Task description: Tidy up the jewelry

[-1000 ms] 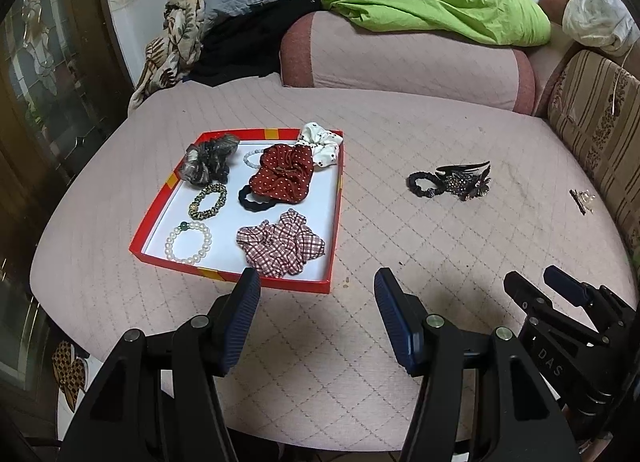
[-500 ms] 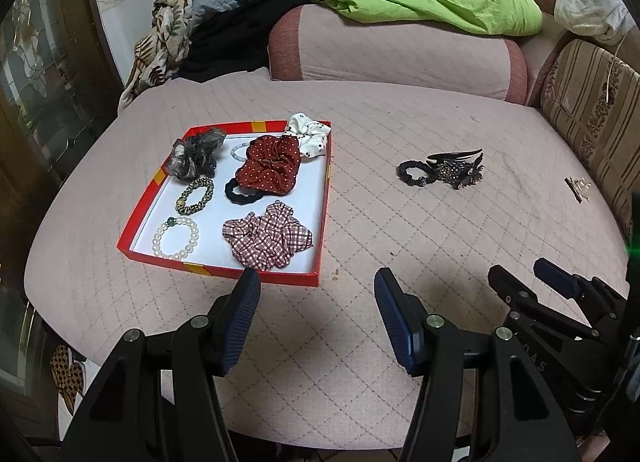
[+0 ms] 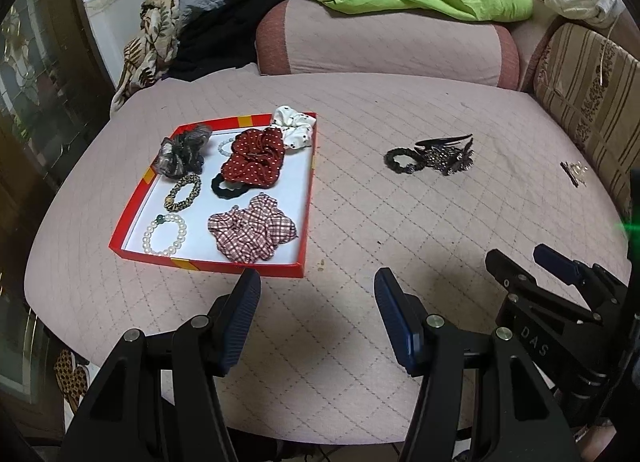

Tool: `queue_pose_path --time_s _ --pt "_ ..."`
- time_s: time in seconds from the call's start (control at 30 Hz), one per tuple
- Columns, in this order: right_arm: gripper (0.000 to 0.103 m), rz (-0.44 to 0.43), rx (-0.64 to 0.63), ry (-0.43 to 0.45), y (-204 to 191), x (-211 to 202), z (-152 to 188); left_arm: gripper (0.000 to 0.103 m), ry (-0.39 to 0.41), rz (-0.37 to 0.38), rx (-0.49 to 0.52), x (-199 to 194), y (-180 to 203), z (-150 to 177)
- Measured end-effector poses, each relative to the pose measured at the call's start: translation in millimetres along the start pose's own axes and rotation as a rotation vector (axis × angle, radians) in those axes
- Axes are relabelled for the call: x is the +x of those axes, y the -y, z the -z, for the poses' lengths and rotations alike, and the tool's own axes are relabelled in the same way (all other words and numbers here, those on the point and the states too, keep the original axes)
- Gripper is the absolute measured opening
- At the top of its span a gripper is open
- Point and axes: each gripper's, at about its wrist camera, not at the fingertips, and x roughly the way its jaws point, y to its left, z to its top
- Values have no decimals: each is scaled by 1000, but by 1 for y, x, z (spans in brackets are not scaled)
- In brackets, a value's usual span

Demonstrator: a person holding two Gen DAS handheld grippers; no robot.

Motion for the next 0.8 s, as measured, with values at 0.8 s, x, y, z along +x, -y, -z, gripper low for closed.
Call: queue_pose_path --time_s 0.8 --pt "69 6 41 128 42 22 6 58 -35 -14 27 39 32 -6"
